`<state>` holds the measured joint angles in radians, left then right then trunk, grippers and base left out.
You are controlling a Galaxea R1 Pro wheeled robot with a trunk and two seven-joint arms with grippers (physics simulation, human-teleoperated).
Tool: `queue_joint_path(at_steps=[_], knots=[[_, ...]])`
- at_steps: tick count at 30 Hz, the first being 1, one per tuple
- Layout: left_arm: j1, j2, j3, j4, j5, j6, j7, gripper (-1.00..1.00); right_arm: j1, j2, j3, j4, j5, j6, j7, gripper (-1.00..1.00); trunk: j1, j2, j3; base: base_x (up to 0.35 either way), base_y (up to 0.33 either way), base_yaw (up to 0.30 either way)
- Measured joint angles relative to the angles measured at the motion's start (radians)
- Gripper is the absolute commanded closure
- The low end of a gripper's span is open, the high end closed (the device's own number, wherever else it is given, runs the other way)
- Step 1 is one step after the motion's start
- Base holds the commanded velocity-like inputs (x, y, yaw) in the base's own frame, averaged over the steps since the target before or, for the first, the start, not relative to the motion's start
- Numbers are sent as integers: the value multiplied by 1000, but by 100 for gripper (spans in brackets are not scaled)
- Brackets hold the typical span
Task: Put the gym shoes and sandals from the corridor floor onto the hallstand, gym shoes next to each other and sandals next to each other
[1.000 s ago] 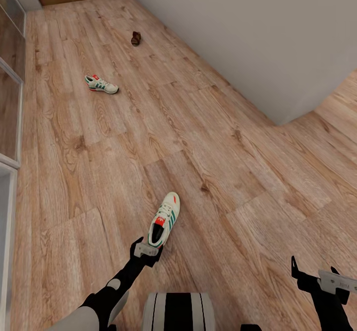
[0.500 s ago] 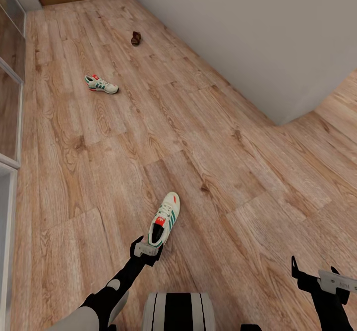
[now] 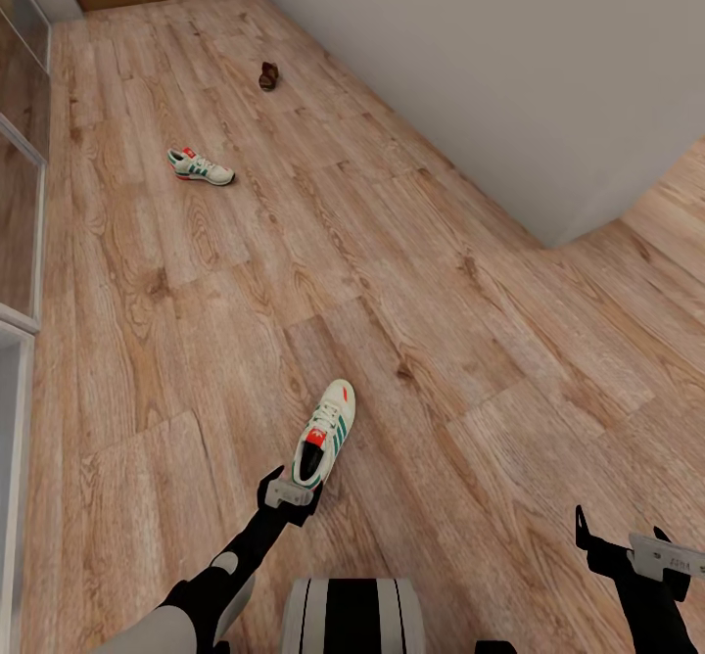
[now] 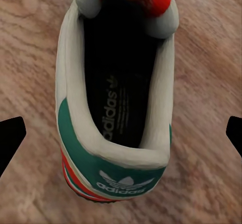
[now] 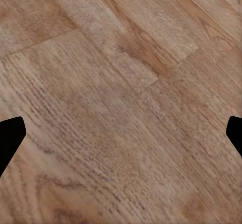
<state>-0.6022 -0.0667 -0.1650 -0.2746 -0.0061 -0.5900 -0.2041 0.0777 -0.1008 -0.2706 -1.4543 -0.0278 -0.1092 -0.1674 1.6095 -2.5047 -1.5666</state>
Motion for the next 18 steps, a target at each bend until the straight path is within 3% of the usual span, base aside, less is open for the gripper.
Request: queue_joint_path(at_steps=[18], knots=[[0,-6,0,2,-1,-1,0,-100,0,0,0,0,0,0,0,-100,0,0,0,0,0,0]])
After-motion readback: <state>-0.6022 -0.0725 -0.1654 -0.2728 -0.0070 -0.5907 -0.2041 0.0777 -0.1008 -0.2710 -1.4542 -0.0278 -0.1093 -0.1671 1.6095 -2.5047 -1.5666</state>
